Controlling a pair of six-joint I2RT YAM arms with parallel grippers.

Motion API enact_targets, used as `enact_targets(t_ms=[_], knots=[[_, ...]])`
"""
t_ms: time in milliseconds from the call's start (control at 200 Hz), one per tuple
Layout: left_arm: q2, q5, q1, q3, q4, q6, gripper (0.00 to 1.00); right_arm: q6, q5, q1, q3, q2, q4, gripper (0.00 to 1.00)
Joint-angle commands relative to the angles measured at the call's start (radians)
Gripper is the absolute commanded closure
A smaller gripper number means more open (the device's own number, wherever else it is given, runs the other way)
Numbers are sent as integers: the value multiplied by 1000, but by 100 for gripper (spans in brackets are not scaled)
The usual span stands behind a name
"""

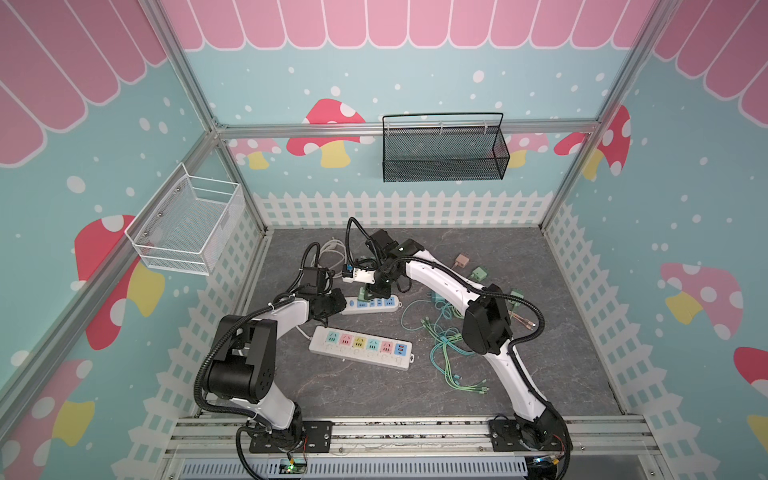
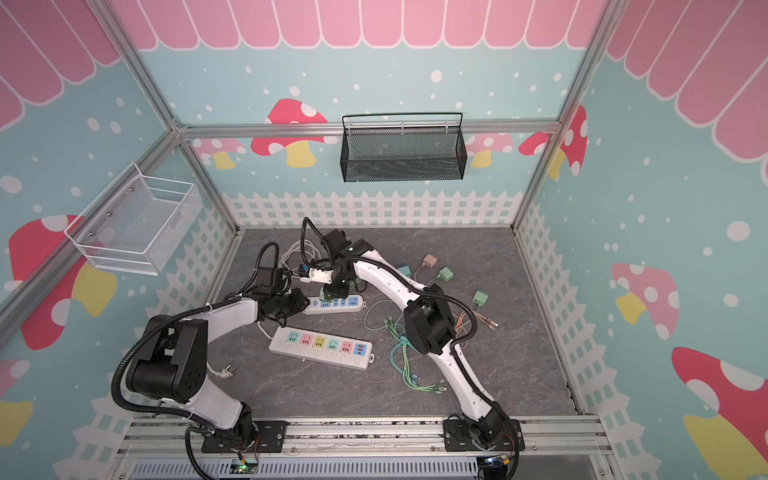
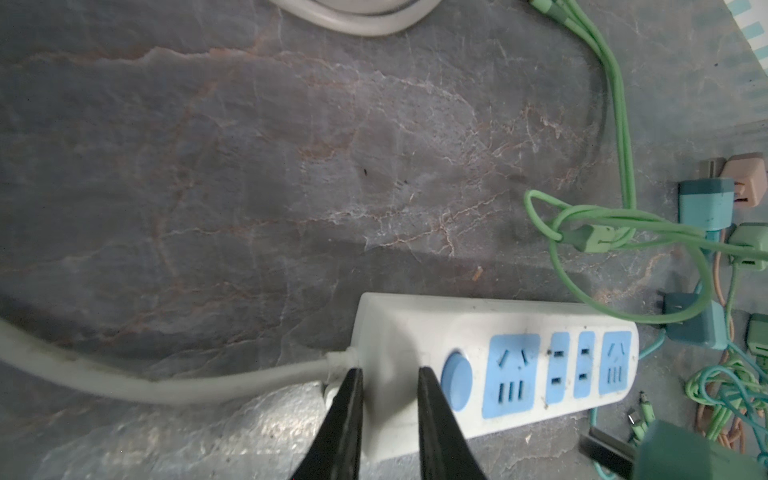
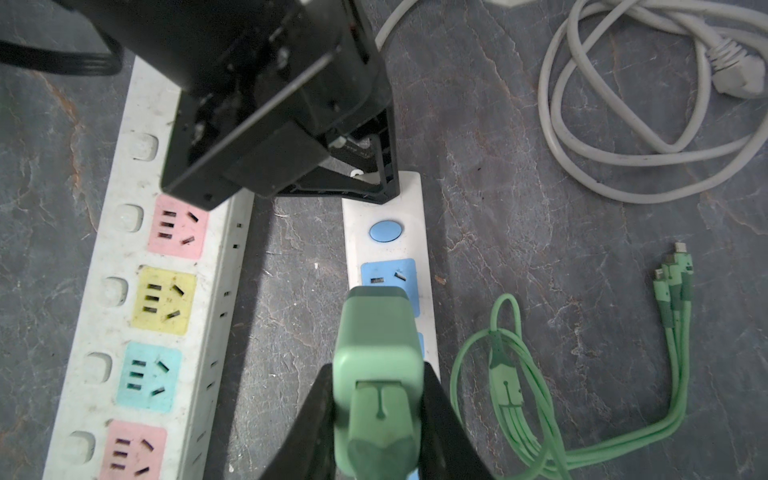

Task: Insert the plug
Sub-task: 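Press the charger prongs into the strip socket while the left gripper holds the strip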

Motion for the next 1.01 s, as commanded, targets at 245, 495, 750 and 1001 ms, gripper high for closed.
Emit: enact_targets(t_ms=[245, 495, 750, 1001], knots=[[41, 45, 4, 30, 10, 62, 77, -58, 21, 6, 28, 44, -36, 99], [49, 63, 3, 30, 25, 70, 77, -67, 24, 8, 30, 55, -33, 99], [55, 79, -1, 36, 25, 86, 77, -64, 44, 11, 33, 72, -30, 99], [58, 87, -3, 40, 25, 94, 77, -66, 64, 14, 33, 85, -27, 100]])
